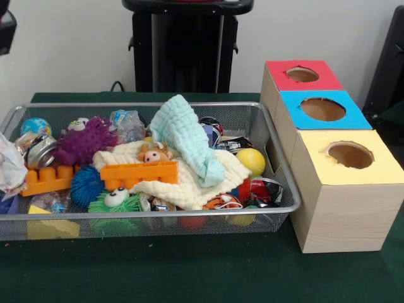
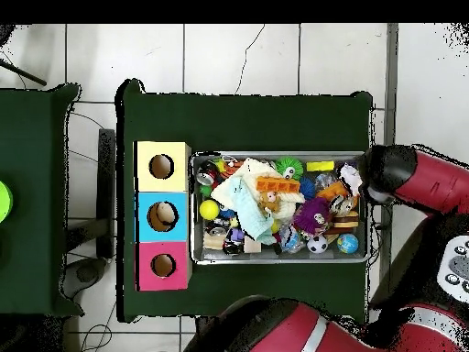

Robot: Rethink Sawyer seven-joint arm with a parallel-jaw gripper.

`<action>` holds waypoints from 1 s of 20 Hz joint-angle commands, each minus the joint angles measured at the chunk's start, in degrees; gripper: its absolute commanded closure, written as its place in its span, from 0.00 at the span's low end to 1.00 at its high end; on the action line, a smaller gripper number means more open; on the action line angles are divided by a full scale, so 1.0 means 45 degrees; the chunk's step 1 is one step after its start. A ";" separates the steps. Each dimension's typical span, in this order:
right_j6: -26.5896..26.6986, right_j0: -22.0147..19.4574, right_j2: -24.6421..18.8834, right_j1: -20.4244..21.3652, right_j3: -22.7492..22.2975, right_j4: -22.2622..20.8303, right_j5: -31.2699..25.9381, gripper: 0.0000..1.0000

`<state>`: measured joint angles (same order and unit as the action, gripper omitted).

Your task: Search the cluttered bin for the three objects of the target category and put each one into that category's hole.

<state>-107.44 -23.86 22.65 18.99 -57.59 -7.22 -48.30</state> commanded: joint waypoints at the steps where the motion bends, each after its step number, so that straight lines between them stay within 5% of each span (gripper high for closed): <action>1: 0.0748 0.0250 -0.0600 -0.0505 0.2259 -0.0466 -0.2555 1.00; 6: -0.0190 0.0325 -0.0645 -0.1226 0.3598 -0.0035 -0.3536 1.00; 20: -0.2146 0.0748 -0.1453 -0.1087 0.2786 0.1431 -0.2830 1.00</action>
<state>-107.44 -21.51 23.41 15.67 -42.39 -4.52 -57.04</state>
